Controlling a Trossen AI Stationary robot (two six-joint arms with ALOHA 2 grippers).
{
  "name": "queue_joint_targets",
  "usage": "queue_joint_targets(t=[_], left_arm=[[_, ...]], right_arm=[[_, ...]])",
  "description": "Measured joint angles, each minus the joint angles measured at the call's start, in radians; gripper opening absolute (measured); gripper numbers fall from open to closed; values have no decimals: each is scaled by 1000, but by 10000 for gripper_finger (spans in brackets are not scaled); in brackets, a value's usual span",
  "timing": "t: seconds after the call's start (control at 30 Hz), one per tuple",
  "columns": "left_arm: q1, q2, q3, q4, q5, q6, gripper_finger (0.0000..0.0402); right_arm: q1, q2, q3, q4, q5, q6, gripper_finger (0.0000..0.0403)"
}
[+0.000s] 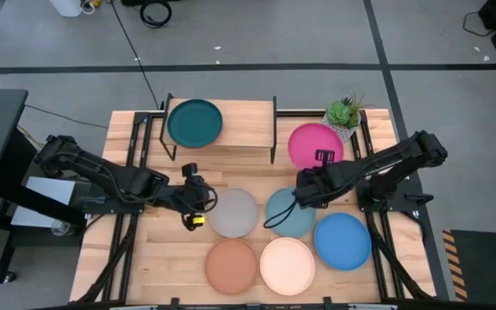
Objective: Place and stack plates onto a shelf
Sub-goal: Stack the pink plate on the top of the dark blue
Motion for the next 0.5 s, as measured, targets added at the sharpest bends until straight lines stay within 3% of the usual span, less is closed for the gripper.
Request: queue_joint_targets(t=[0.23,0.43,0.5], left_arm=[[-33,0,63,-141,-9,-32,153],[-59,-7,172,-357,-44,-112,153],[-68,-20,192,-408,-70,-125,153]], right_arm=[[-3,0,186,-46,31,-115,25],[-50,29,309,86,27,-356,25],[-76,40,330,155,-24,-476,25]])
